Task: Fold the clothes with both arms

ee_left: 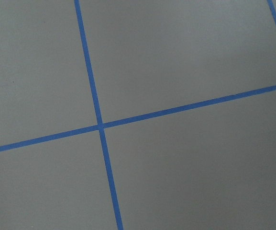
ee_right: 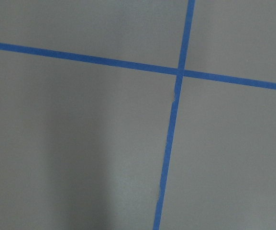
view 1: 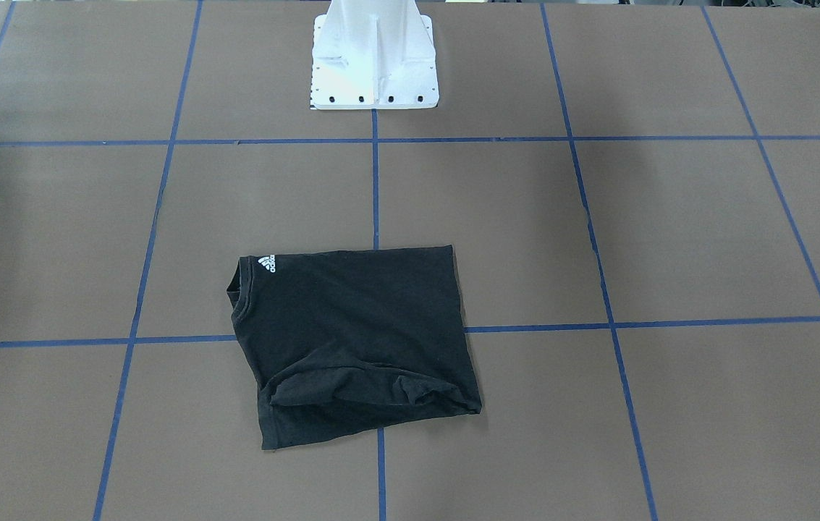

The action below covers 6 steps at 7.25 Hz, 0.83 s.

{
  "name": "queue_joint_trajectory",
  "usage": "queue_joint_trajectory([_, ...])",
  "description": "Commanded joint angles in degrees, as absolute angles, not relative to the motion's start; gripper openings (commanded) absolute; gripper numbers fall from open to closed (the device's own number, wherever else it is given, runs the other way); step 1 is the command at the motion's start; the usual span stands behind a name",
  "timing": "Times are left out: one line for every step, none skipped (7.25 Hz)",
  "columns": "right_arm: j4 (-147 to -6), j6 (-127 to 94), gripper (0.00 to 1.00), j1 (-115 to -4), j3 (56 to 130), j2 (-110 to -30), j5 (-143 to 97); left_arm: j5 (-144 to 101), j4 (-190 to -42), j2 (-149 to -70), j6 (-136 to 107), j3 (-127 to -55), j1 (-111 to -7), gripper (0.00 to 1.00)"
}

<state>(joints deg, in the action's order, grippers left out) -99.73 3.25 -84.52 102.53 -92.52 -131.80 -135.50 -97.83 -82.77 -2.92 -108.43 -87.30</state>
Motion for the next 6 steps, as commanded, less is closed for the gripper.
queue_joint_trajectory([-99.6,3.3,1.0,-84.6,102.6,-92.5,-132.2,-135.6,-98.3,-83.0,-3.2,-108.6,-87.2,1.0])
queue_joint_trajectory([-99.6,3.3,1.0,-84.6,102.6,-92.5,-132.2,-135.5,-98.3,-83.1,-3.2,-108.6,-87.2,1.0])
queue_joint_trajectory([-99.5,3.3,1.0,-84.6,102.4,-92.5,-132.1,-135.7,-98.3,-83.1,-3.2,-108.7,-87.2,1.0])
queue_joint_trajectory([-99.2,3.3,1.0,-84.5,102.5,-92.5,-132.0,-135.7,-98.3,-83.1,-3.1,-108.8,-87.2,1.0])
queue_joint_trajectory([-99.2,3.3,1.0,-84.5,102.4,-92.5,-132.0,-135.7,-98.3,-83.1,-3.1,-108.8,-87.2,1.0])
queue_joint_trajectory([-99.1,3.3,1.0,-84.5,102.5,-92.5,-131.9,-135.7,-98.4,-83.1,-3.1,-108.8,-87.2,1.0])
